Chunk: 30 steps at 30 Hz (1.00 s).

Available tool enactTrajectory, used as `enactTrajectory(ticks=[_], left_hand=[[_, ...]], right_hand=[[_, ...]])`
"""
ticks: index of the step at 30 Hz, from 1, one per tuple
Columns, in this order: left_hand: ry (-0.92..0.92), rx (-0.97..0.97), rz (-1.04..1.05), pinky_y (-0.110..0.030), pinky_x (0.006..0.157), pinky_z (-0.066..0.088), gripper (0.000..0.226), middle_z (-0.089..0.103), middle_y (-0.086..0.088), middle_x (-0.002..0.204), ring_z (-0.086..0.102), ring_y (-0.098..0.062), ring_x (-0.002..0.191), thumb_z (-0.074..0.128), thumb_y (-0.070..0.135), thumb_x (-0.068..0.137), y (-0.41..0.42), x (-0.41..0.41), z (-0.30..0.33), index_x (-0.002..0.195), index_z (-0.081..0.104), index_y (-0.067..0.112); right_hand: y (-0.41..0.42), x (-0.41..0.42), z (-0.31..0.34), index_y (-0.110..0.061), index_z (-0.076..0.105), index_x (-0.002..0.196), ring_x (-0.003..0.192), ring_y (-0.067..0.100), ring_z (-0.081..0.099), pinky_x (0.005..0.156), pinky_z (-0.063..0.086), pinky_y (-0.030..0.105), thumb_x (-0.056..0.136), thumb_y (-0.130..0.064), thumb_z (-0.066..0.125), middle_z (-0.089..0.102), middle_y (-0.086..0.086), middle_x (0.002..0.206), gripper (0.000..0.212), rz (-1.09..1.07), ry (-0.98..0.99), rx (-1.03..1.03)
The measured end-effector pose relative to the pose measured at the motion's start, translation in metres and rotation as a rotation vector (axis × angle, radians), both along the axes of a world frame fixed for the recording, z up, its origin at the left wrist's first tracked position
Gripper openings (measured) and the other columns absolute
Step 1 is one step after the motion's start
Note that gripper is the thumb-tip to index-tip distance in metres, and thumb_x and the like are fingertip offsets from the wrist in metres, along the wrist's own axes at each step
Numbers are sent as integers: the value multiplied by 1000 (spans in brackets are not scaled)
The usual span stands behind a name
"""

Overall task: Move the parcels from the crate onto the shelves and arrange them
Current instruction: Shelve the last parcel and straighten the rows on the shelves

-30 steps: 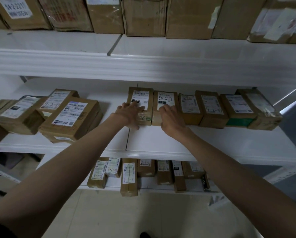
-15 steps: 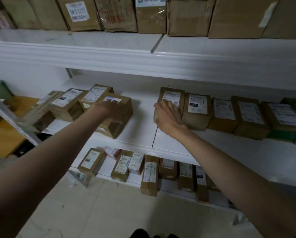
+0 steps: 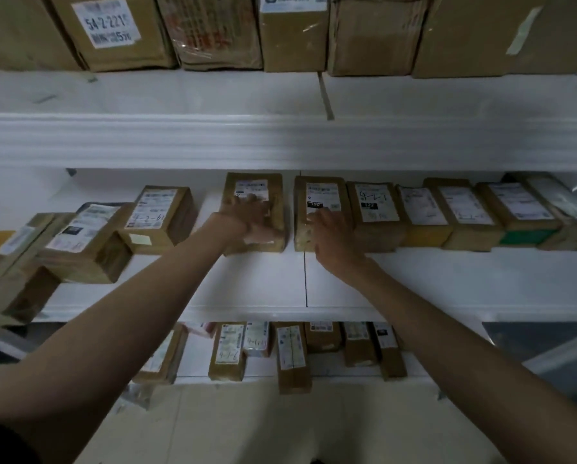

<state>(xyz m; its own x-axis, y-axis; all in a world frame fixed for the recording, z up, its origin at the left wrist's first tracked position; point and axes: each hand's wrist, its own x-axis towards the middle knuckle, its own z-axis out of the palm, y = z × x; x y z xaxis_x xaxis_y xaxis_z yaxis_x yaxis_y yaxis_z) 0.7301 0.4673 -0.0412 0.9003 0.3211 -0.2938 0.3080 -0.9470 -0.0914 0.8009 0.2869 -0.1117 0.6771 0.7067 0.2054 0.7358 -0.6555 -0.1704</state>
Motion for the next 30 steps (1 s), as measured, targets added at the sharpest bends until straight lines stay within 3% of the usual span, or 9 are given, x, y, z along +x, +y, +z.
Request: enactTrajectory(ticks=[4,8,14,19,24,27,30], left_hand=[[-14,65,-185,-51,117,17,107,25,-4,156,20,-35,145,47,83,64,5,12,-13,154,12,36],[-47,51,-239,-48,116,23,111,18,-6,158,20,-38,143,64,71,68,19,10,-20,155,6,34],[-122,-23,-229,-47,122,7,116,-2,-3,165,6,-29,150,69,66,71,48,-13,-15,156,-1,30],[-146,11,-114,-49,120,11,114,9,-6,163,15,-33,148,74,63,67,101,-60,4,156,13,25],[1,139,82,-44,109,35,93,44,-13,143,42,-35,134,76,51,68,154,-109,9,142,33,15],[93,157,84,-44,108,31,85,50,-11,136,44,-34,130,76,46,71,167,-123,-2,140,36,16],[36,159,2,-48,112,28,88,45,-10,139,43,-34,131,77,42,70,167,-122,-14,143,34,21]], right_hand=[[6,-7,-5,-6,49,135,128,34,43,111,38,46,80,2,69,46,13,139,59,-38,-3,1],[9,-12,2,-5,49,134,123,32,44,104,41,44,82,6,63,46,14,137,55,-72,66,17],[42,-35,24,-7,44,141,132,36,38,104,40,52,84,-2,67,42,15,144,62,-111,37,74],[100,-69,19,-9,42,145,132,34,41,109,36,46,85,-2,67,44,13,145,65,-18,-33,39],[132,-92,9,-6,33,150,136,37,36,110,38,46,91,-6,64,35,16,152,67,-22,8,-60],[135,-94,7,-7,36,148,134,38,36,108,38,47,88,1,63,36,14,151,66,-43,51,-49],[132,-90,8,-12,31,153,141,37,29,114,33,49,87,4,62,31,11,157,75,-24,117,-17]])
